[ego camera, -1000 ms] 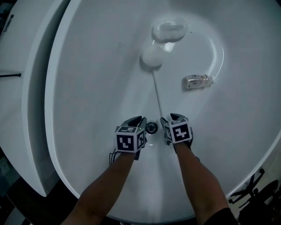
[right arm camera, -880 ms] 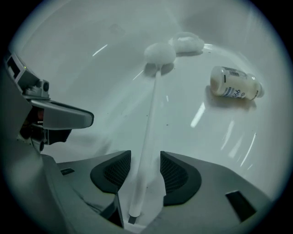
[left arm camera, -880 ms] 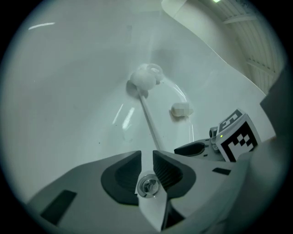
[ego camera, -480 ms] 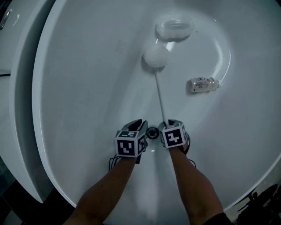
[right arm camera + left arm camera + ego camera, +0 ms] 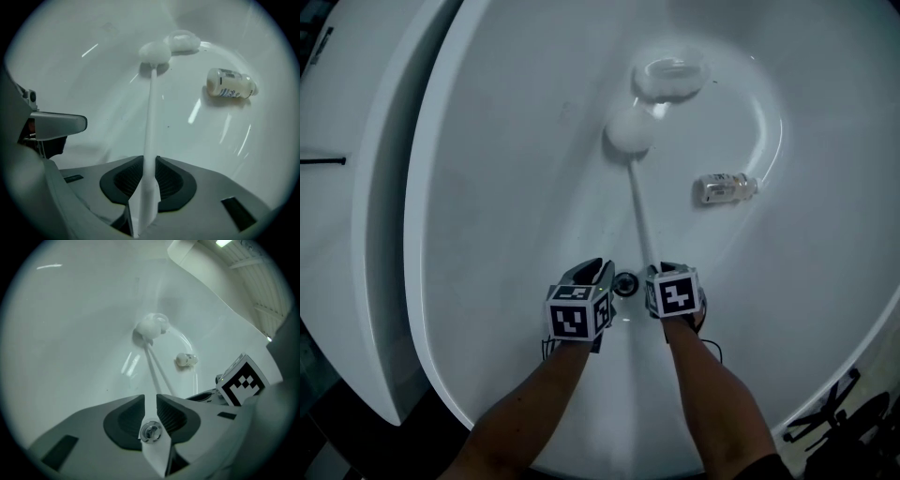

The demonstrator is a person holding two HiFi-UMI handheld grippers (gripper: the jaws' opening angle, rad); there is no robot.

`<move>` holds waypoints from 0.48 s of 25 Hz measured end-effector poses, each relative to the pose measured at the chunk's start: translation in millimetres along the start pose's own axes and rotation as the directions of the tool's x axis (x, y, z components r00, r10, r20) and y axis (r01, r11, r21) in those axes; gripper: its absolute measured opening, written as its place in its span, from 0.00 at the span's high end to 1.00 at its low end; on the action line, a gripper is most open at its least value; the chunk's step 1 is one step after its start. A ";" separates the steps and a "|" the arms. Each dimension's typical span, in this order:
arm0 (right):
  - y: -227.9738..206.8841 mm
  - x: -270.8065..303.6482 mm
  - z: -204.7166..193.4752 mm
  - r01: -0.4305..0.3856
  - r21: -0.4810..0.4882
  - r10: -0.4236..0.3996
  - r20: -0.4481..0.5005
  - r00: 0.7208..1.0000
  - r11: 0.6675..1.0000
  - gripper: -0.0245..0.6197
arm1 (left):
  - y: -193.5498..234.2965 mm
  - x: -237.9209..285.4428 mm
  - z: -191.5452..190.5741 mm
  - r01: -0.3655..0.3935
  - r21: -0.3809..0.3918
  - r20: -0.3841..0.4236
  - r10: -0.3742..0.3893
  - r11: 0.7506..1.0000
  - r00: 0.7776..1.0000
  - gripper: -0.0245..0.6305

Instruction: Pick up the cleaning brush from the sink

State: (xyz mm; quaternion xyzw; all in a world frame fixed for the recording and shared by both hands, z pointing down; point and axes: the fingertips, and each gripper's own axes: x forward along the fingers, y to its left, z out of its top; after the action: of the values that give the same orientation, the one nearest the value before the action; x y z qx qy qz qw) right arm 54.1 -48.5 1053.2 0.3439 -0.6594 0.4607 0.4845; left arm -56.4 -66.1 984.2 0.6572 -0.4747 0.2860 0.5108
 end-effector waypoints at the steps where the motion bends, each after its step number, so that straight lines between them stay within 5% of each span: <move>1: 2.1 -16.7 1.5 0.001 0.007 -0.001 0.004 1.000 1.000 0.86 | -7.3 -13.2 5.2 0.004 0.000 0.003 -0.004 1.000 1.000 0.82; 12: 56.1 -314.1 46.5 -0.031 0.075 0.018 0.168 0.986 0.997 0.86 | -167.2 -268.3 138.0 0.133 0.114 0.183 -0.152 0.985 0.971 0.83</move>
State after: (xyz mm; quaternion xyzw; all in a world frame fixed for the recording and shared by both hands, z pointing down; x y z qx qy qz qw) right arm 80.9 -71.0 732.6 0.3916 -0.6837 0.4613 0.4080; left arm -21.8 -102.6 643.0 0.7389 -0.4579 0.2080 0.4484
